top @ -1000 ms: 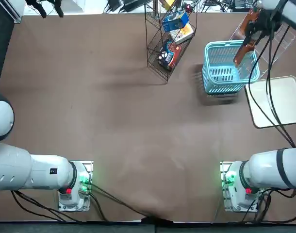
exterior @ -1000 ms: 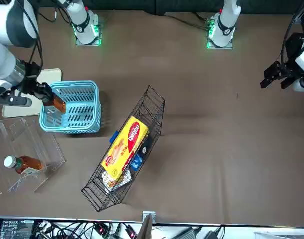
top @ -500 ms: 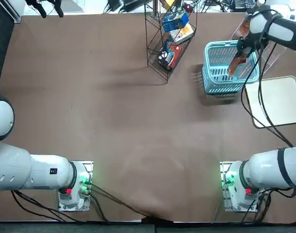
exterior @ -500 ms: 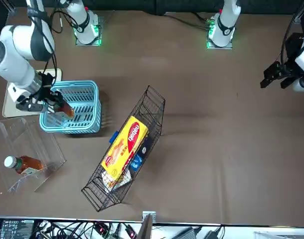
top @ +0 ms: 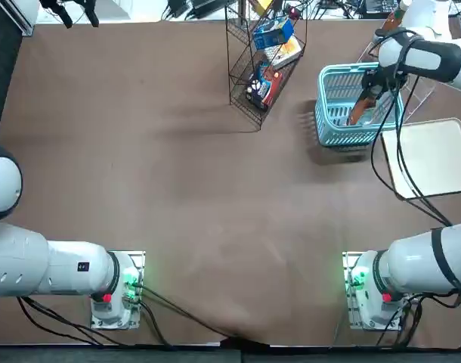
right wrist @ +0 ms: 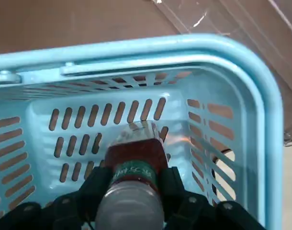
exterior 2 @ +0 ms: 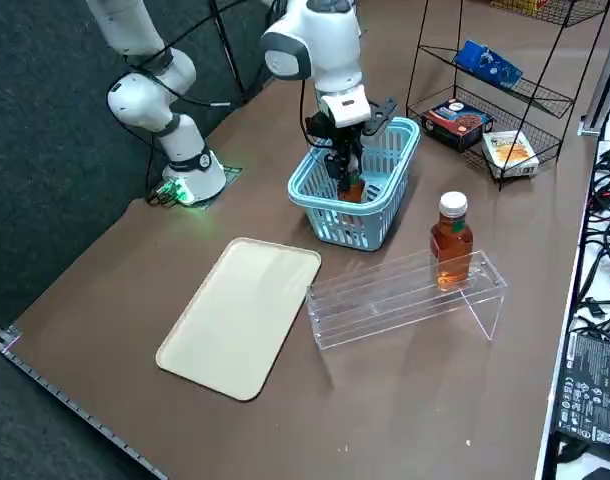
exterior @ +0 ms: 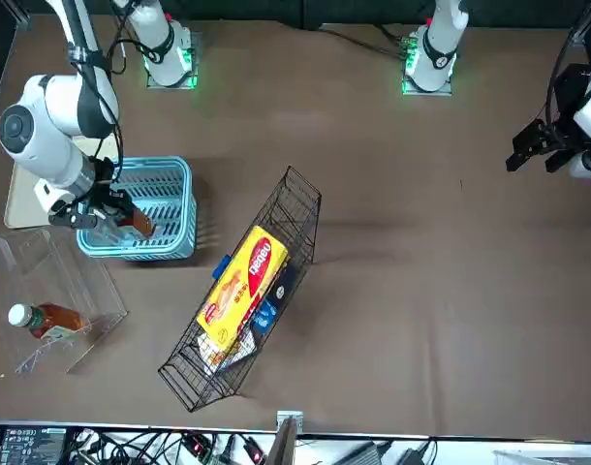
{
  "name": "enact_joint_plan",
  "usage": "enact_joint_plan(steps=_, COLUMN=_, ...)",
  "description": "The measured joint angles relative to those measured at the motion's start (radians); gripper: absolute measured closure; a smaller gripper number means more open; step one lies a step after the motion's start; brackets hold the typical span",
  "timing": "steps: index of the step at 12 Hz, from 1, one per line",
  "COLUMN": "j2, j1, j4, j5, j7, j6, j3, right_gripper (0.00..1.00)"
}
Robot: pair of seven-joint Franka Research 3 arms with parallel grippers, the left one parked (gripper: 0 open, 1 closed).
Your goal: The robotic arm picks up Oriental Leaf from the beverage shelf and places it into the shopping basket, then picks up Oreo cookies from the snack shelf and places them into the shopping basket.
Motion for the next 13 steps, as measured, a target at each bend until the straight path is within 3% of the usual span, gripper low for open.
enact_joint_plan(steps=3, j2=0.010, j1=0.000, j4=0.001, j5=0.000, j7=0.000, j6=0.001, j3=0.000, right_gripper=0.40)
enact_joint_plan(steps=7, j2=0.003, j1=0.000, j4=0.045, j5=0.000, j7=0.001, j6=-0.035, j3=-0.001, right_gripper=0.01)
enact_joint_plan(steps=13, j2=-0.056, j1=0.000, j4=0.337, j5=0.000, j7=0.005, j6=-0.458, j3=-0.002, right_gripper=0.00)
